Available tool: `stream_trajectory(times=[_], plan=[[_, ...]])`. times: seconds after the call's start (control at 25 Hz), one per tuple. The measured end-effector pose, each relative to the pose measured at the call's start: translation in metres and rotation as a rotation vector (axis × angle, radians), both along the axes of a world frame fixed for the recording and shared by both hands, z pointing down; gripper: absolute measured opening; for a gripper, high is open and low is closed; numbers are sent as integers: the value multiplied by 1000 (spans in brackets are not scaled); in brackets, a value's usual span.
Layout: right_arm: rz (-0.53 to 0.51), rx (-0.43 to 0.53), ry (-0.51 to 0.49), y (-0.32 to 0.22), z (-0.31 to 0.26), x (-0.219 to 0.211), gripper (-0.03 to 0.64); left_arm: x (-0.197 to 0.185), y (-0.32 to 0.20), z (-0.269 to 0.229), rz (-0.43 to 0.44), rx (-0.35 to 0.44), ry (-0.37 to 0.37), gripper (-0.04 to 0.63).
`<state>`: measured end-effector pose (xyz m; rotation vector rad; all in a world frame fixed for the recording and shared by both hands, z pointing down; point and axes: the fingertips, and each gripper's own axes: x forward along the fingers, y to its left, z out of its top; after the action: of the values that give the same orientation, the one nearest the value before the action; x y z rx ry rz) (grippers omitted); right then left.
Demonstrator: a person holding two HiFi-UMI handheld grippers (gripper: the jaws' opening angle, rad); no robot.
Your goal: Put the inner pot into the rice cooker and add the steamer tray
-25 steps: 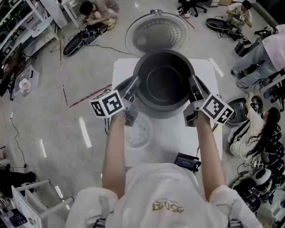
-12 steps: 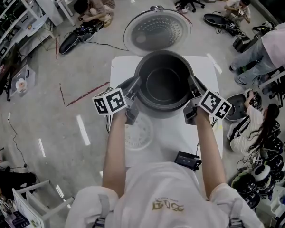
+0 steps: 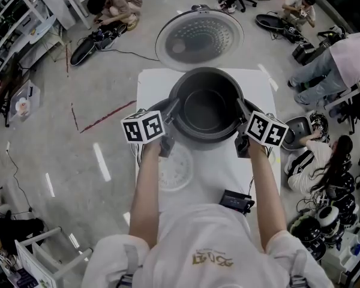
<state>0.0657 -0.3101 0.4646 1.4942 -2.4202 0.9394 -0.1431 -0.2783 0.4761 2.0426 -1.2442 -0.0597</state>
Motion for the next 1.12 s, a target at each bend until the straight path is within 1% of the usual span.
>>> stream_trajectory(times=[0.12,0.28,0.32,0.4,0.6,0.68,0.8,0.96,1.12], plan=[[-31,-6,74,-3,9,-2,91,1,-3,4,7,-1,-62,104],[-57,-14,174,-3,21,1,100,7,-6,11,22,-14,-170,111],[-65,-17,195,-2,24,2,103,8,-6,14,23,-21,-183,115],[-78,-20,227,-3,28,2,106,8,-6,18,25,-29,-187,118],[-94,-3,324,-6,32,-3,117,5,-7,17,32,-24,-195,121],[-93,-5,343,-6,36,-2,120,6,-8,18,36,-22,-211,124],[-93,5,361,-7,39,-1,123,8,-8,19,47,-17,-263,132],[-98,44,451,-9,38,1,117,10,-6,20,61,-4,-336,149],[-98,68,485,-11,38,1,118,12,-6,20,61,13,-402,161]])
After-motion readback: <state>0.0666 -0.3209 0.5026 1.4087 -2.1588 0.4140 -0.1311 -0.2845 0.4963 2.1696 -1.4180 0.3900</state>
